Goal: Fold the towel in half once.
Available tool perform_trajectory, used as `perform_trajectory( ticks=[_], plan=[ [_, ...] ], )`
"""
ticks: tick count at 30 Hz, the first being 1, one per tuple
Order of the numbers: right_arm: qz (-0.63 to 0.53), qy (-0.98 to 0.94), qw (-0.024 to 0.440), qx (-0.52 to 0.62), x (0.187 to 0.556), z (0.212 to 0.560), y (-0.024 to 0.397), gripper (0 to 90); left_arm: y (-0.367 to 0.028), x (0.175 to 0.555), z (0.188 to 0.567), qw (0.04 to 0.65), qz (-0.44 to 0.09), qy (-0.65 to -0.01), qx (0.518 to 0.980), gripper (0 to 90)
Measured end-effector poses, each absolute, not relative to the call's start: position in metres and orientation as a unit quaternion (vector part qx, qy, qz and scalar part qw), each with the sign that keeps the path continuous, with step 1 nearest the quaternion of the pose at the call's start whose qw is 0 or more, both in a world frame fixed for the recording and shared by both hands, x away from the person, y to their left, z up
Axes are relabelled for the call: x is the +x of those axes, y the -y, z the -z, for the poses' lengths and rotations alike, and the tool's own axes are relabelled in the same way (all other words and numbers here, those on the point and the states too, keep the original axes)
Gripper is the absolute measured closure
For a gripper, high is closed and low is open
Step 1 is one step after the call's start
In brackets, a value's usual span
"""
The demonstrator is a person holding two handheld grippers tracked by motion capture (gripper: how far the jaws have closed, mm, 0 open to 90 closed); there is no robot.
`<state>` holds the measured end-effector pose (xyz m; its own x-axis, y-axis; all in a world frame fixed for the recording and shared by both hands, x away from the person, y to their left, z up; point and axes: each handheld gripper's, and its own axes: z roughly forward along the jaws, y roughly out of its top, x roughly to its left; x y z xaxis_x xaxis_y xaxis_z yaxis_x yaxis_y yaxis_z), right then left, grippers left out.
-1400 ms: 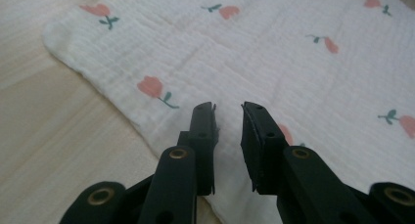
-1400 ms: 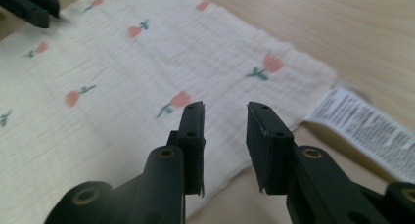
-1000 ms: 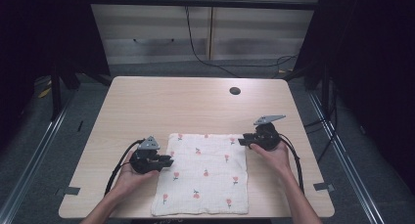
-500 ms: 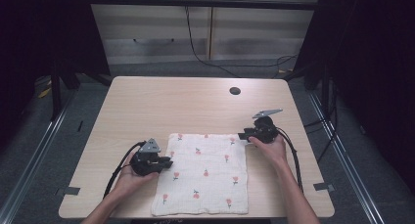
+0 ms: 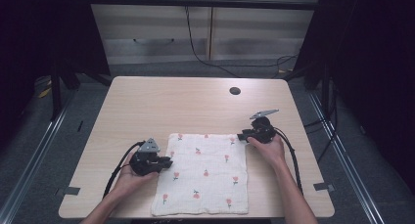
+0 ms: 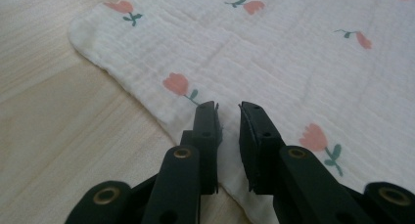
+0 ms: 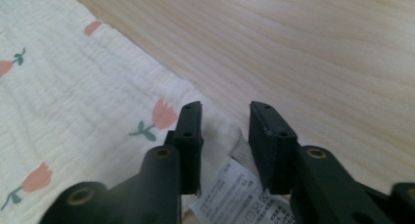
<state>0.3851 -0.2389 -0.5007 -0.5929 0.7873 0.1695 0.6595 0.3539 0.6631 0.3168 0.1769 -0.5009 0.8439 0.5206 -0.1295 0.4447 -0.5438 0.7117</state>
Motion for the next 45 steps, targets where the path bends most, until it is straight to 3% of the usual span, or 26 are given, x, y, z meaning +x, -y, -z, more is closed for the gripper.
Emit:
perform_trajectory(
  ticks=[3, 6, 14, 20, 33, 45],
  plan=[
    [-0.361, -0.818, 0.086, 0.439, 0.384, 0.502, 0.240, 76.6, -0.176, 0.316, 0.500, 0.389, -0.046, -0.275, 0.878, 75.5],
    [-0.382, -0.805, 0.075, 0.447, 0.383, 0.504, 0.243, 85.3, -0.173, 0.315, 0.498, 0.383, -0.040, -0.276, 0.880, 68.4],
    [-0.395, -0.803, 0.082, 0.438, 0.379, 0.498, 0.239, 86.6, -0.181, 0.324, 0.489, 0.414, -0.022, -0.290, 0.862, 59.6],
    [-0.399, -0.804, 0.084, 0.433, 0.374, 0.498, 0.236, 86.6, -0.187, 0.345, 0.486, 0.414, -0.041, -0.313, 0.853, 55.1],
    [-0.409, -0.800, 0.077, 0.432, 0.374, 0.497, 0.236, 86.4, -0.175, 0.406, 0.493, 0.425, -0.057, -0.345, 0.835, 60.7],
    [-0.413, -0.797, 0.074, 0.434, 0.373, 0.499, 0.238, 86.3, -0.169, 0.416, 0.502, 0.420, -0.066, -0.355, 0.832, 63.1]
  ],
)
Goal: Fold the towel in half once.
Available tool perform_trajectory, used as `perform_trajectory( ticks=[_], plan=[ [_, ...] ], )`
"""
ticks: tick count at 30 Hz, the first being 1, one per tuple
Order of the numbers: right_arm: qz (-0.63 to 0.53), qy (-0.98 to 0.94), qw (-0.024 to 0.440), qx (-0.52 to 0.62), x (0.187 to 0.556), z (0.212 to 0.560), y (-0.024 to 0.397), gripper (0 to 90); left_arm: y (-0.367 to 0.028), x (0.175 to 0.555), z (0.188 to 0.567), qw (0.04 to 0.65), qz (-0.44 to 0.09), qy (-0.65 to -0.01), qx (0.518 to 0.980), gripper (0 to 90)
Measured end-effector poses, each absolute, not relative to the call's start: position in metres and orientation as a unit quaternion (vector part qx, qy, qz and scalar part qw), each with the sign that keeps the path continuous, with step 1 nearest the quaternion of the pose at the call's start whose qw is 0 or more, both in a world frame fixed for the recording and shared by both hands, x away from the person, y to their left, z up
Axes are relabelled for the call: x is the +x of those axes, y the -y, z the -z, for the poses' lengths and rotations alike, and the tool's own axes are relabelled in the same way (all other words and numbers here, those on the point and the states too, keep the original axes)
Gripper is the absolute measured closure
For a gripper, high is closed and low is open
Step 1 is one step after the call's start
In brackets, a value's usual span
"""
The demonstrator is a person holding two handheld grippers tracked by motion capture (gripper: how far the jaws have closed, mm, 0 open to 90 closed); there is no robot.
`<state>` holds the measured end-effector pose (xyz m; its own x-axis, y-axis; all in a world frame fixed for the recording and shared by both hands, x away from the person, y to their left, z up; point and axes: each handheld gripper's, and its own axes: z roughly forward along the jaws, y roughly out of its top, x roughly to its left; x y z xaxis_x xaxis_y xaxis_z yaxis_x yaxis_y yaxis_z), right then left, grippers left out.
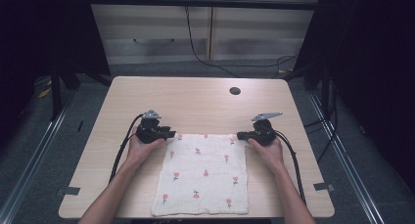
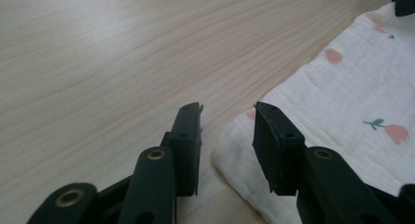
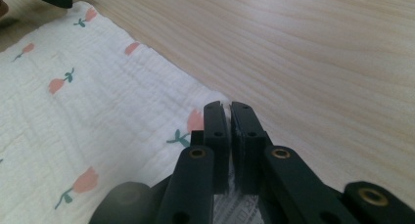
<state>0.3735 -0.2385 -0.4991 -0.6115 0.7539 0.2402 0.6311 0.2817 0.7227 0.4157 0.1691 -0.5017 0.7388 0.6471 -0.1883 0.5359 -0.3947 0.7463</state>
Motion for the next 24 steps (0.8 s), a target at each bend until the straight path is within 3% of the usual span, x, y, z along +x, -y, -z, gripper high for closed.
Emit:
perform_trajectory(
  ticks=[9, 16, 24],
  plan=[
    [-0.417, -0.794, 0.075, 0.436, 0.3710, 0.4978, 0.2401, 86.3, -0.1657, 0.4119, 0.5060, 0.396, -0.080, -0.339, 0.850, 69.3],
    [-0.419, -0.793, 0.071, 0.436, 0.3703, 0.4982, 0.2396, 86.2, -0.1645, 0.4094, 0.5073, 0.396, -0.090, -0.323, 0.855, 84.6],
    [-0.427, -0.790, 0.071, 0.434, 0.3689, 0.4941, 0.2394, 86.2, -0.1693, 0.4119, 0.5063, 0.411, -0.066, -0.344, 0.842, 86.1]
  ],
)
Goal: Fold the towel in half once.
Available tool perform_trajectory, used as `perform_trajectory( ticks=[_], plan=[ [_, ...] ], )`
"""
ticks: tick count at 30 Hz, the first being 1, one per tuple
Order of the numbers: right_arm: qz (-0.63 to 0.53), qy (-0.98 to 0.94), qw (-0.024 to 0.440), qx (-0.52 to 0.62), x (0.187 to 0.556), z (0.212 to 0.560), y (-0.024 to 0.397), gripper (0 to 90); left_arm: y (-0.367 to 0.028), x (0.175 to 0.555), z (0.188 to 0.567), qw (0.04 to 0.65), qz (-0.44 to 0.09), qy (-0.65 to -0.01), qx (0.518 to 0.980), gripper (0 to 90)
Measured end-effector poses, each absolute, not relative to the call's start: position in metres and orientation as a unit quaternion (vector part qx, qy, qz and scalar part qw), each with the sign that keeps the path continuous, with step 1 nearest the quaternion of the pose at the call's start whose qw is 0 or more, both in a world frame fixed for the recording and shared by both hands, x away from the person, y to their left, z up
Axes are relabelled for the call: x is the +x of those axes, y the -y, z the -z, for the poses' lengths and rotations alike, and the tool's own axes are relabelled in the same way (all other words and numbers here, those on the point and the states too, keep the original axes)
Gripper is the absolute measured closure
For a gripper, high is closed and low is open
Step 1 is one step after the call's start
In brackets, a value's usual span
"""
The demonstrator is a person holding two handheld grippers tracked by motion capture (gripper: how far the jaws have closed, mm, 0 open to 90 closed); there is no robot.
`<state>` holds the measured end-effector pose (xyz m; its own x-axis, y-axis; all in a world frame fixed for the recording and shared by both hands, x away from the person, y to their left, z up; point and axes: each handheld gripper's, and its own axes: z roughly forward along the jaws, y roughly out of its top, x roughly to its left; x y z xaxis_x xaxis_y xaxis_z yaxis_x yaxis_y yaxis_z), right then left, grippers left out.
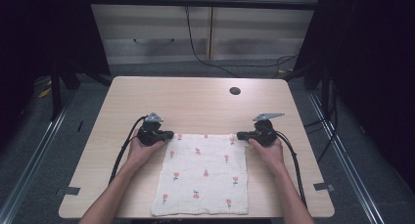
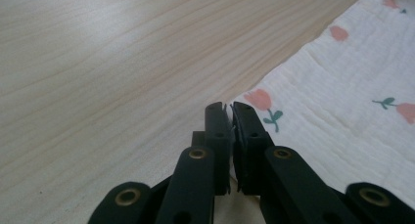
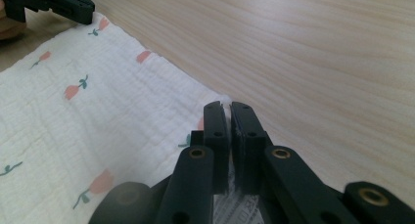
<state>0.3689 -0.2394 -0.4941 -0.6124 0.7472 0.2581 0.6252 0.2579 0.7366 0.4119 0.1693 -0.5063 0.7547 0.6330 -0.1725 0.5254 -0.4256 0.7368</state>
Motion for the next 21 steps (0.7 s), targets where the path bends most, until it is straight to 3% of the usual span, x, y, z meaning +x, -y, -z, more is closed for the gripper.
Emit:
perform_trajectory(
  ticks=[21],
  plan=[
    [-0.476, -0.770, 0.096, 0.414, 0.359, 0.459, 0.244, 86.3, -0.182, 0.401, 0.464, 0.479, -0.073, -0.326, 0.812, 86.3]
  ],
)
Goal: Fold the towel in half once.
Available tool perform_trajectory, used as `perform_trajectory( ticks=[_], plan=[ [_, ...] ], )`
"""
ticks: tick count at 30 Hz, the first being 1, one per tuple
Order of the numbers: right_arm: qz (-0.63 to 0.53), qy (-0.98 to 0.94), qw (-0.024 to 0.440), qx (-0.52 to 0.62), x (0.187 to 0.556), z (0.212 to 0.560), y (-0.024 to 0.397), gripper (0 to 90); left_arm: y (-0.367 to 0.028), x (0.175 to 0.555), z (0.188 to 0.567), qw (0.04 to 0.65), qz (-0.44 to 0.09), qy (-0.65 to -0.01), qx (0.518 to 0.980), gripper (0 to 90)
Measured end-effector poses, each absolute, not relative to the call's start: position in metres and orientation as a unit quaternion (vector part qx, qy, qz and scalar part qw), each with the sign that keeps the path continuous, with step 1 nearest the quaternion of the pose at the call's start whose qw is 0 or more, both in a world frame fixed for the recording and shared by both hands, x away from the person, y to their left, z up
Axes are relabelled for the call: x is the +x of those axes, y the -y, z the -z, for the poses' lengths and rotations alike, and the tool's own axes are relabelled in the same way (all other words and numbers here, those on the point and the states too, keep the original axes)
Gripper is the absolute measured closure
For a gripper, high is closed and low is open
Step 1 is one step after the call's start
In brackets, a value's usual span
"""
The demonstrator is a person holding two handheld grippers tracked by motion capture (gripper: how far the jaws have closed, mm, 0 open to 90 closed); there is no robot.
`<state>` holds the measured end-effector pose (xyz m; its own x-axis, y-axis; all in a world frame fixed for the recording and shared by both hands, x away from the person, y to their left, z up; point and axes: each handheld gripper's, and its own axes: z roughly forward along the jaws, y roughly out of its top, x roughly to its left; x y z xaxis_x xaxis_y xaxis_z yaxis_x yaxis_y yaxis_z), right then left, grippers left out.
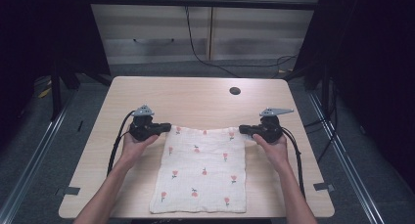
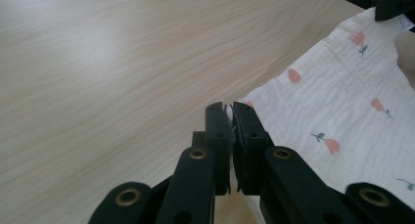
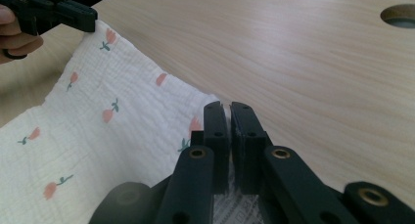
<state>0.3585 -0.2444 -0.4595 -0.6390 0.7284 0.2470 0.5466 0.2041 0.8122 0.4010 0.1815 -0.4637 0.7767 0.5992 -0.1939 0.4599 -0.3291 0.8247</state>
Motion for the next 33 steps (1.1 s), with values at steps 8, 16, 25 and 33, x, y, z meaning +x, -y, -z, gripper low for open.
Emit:
perform_trajectory(
  ticks=[8, 16, 25, 33],
  plan=[
    [-0.501, -0.755, 0.117, 0.406, 0.351, 0.437, 0.246, 86.5, -0.182, 0.395, 0.446, 0.505, -0.078, -0.312, 0.801, 86.3],
    [-0.512, -0.752, 0.132, 0.395, 0.344, 0.419, 0.245, 86.5, -0.184, 0.392, 0.436, 0.517, -0.089, -0.314, 0.792, 86.2],
    [-0.524, -0.749, 0.140, 0.381, 0.353, 0.393, 0.241, 86.7, -0.178, 0.397, 0.410, 0.534, -0.113, -0.310, 0.779, 86.3],
    [-0.523, -0.743, 0.157, 0.387, 0.366, 0.370, 0.251, 86.8, -0.175, 0.404, 0.387, 0.536, -0.133, -0.305, 0.776, 86.3]
  ],
)
